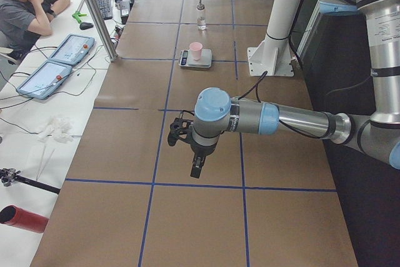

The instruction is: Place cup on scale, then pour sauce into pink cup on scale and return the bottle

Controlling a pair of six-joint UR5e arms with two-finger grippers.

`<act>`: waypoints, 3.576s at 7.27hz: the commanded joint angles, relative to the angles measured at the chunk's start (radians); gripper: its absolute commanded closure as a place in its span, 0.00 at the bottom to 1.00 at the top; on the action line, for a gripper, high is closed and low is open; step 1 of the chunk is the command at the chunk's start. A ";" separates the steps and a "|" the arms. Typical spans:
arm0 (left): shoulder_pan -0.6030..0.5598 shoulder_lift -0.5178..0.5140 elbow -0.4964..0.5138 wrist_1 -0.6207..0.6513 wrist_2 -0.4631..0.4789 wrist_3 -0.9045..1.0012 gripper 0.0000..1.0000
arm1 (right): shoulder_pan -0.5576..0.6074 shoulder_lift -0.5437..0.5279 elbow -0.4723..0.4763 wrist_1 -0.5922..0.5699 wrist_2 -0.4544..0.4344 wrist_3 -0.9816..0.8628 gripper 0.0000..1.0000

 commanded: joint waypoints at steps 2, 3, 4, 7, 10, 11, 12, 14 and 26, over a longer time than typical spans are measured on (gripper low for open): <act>0.049 0.000 0.017 -0.002 0.000 0.002 0.00 | -0.021 -0.007 -0.010 0.001 0.027 -0.002 0.00; 0.057 0.000 0.017 -0.002 0.000 0.002 0.00 | -0.029 -0.010 -0.012 0.001 0.027 -0.002 0.00; 0.060 -0.001 0.017 -0.002 0.000 0.002 0.00 | -0.029 -0.010 -0.018 0.002 0.027 -0.002 0.00; 0.072 -0.001 0.039 0.002 -0.028 0.000 0.00 | -0.032 -0.013 -0.021 0.007 0.025 -0.002 0.00; 0.071 -0.004 0.086 0.006 -0.025 -0.008 0.00 | -0.032 -0.013 -0.023 0.007 0.025 0.000 0.00; 0.071 -0.003 0.088 0.009 -0.028 -0.012 0.00 | -0.032 -0.014 -0.023 0.007 0.025 0.000 0.00; 0.071 -0.003 0.111 0.009 -0.041 -0.012 0.00 | -0.032 -0.013 -0.026 0.007 0.027 0.000 0.00; 0.068 0.000 0.105 0.006 -0.075 -0.011 0.00 | -0.032 -0.013 -0.026 0.009 0.027 0.000 0.00; 0.069 -0.004 0.088 0.000 -0.071 -0.002 0.00 | -0.032 -0.013 -0.029 0.009 0.022 0.001 0.00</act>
